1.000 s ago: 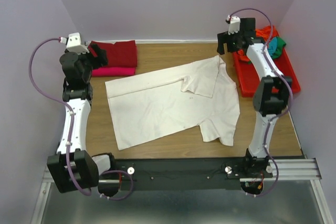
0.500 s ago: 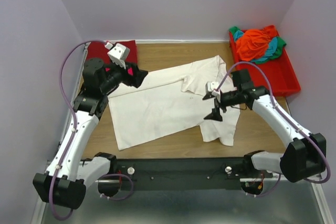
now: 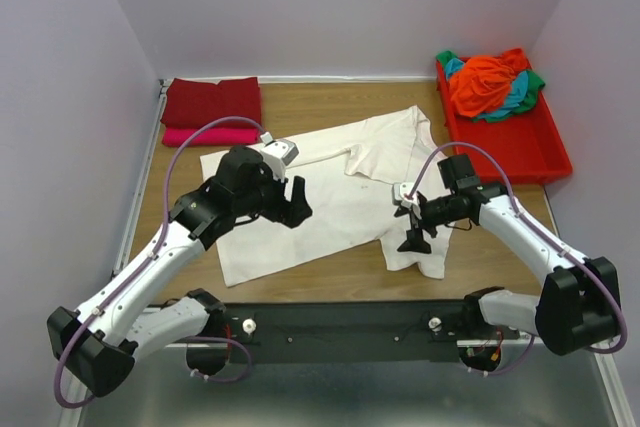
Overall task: Fold and stack the t-shirts
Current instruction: Fold the tshirt
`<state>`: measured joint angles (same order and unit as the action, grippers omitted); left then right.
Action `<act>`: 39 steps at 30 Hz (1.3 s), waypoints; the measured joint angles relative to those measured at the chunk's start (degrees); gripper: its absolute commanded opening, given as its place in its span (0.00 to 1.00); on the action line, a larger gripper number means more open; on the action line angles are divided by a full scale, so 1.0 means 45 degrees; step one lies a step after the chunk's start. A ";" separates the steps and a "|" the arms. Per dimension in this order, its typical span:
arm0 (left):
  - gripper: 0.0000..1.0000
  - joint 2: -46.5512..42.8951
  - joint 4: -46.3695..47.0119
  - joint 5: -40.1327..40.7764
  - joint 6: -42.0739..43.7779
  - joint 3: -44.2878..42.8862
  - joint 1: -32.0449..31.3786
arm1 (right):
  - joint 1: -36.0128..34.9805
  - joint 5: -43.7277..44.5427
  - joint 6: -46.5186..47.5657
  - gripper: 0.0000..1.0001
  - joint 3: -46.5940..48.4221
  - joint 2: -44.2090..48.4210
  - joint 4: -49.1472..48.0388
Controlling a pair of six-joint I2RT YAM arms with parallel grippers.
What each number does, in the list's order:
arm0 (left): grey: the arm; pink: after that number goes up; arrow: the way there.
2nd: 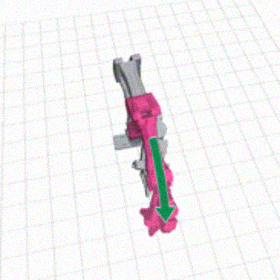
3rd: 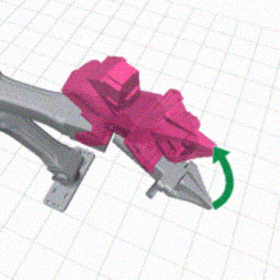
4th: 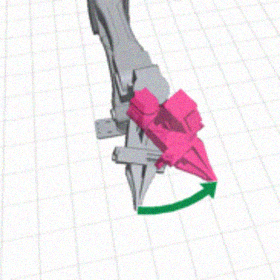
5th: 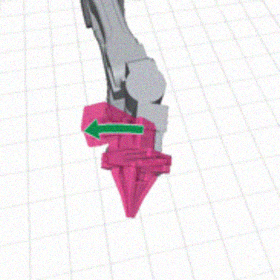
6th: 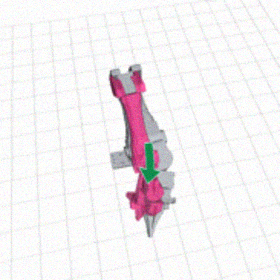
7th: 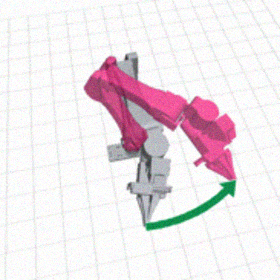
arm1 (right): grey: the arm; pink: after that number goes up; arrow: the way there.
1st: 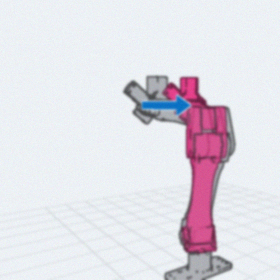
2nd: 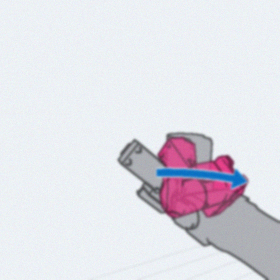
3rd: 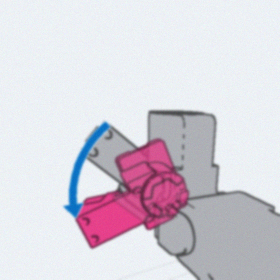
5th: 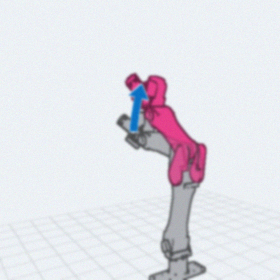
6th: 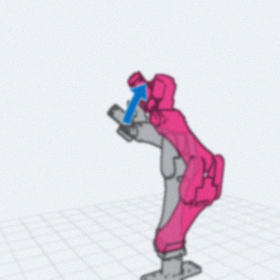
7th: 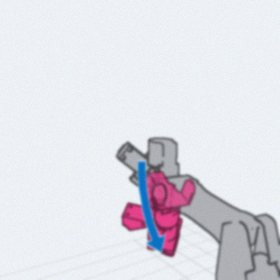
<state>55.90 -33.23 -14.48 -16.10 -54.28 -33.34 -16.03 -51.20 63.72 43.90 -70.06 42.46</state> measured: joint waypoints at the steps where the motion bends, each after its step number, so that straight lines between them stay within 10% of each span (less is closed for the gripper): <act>1: 0.86 0.0010 -0.0121 0.0073 -0.0049 0.0000 -0.0170 | 0.0005 0.0199 -0.0005 0.92 0.0000 0.0005 0.0005; 18: 0.86 -0.0801 0.0044 0.1632 -0.0457 0.0117 -0.0457 | 0.0005 0.6509 0.7091 0.61 -0.0083 0.1122 0.4930; 39: 0.86 -0.0549 0.0675 0.1705 -0.0384 0.0189 -0.0457 | 0.0000 0.7907 1.0933 0.52 -0.2506 0.1073 0.5119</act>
<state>53.43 -30.20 -6.81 -17.82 -53.43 -35.40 -16.03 -15.62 112.92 32.62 -65.23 65.49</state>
